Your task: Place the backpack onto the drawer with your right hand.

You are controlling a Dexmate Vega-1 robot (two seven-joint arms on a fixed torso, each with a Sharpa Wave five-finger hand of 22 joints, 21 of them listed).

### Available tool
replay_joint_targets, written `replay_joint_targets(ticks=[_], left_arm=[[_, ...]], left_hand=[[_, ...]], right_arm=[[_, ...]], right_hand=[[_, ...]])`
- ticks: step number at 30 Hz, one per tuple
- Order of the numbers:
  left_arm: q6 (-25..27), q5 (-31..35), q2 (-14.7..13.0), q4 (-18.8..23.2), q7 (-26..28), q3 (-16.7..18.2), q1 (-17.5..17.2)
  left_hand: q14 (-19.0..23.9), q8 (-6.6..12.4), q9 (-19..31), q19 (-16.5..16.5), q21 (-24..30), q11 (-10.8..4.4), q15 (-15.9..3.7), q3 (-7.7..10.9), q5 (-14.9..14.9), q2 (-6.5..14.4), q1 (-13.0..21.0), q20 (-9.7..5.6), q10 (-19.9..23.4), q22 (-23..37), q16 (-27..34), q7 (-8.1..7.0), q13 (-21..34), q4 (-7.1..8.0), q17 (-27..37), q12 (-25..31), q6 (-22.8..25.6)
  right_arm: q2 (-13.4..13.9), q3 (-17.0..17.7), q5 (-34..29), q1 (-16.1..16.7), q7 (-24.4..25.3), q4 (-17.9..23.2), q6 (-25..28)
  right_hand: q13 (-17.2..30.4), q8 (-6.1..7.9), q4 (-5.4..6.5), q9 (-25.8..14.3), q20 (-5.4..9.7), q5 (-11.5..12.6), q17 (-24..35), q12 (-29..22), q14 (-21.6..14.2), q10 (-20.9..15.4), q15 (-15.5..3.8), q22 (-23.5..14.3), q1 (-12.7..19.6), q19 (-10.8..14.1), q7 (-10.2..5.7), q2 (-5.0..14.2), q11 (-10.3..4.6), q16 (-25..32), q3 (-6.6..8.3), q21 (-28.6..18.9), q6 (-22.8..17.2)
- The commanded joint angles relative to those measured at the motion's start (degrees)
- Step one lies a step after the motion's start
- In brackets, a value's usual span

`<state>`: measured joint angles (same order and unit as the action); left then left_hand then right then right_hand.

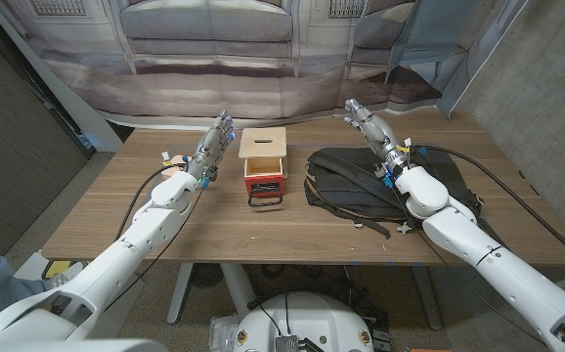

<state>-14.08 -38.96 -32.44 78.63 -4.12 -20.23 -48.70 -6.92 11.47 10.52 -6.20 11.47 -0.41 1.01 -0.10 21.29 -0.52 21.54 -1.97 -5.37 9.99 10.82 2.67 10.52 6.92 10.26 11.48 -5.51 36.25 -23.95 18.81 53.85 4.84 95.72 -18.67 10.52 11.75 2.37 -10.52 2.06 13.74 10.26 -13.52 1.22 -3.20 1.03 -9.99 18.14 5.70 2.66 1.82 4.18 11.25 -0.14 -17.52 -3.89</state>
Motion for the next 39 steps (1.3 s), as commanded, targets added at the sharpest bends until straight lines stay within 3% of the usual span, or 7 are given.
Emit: replay_joint_targets(ticks=[1,39], left_arm=[[-0.48,-0.77,-0.29,-0.38,-0.66,0.63,-0.74],[-1.53,-0.56,0.23,-1.35,-1.56,0.33,-0.17]], left_hand=[[-0.62,-0.1,0.16,-0.53,-0.24,-0.11,0.23,-0.26,0.25,0.63,0.03,-1.19,-0.1,0.32,-0.18,-0.15,0.13,0.04,0.23,0.09,0.0],[-0.46,-0.04,0.17,-0.54,-0.13,-0.13,0.07,-0.71,0.21,0.96,0.28,-1.07,0.29,0.32,-0.08,-0.24,0.14,-0.11,0.23,0.19,0.41]], right_arm=[[1.11,-0.78,-4.51,0.33,1.83,2.93,2.48],[2.15,-2.43,-10.54,0.44,2.2,6.53,4.4]], right_hand=[[0.15,0.19,-0.43,-0.3,2.29,-0.22,0.17,-0.04,-0.34,-0.31,0.06,-0.33,0.83,0.27,-0.35,-0.23,0.16,0.12,-0.03,0.21,-0.39],[0.16,0.08,-1.04,-0.33,2.27,-0.31,0.23,0.1,-0.66,-0.75,0.07,-0.36,1.6,0.45,-0.64,-0.21,0.02,-0.09,-0.02,0.93,-0.81]])
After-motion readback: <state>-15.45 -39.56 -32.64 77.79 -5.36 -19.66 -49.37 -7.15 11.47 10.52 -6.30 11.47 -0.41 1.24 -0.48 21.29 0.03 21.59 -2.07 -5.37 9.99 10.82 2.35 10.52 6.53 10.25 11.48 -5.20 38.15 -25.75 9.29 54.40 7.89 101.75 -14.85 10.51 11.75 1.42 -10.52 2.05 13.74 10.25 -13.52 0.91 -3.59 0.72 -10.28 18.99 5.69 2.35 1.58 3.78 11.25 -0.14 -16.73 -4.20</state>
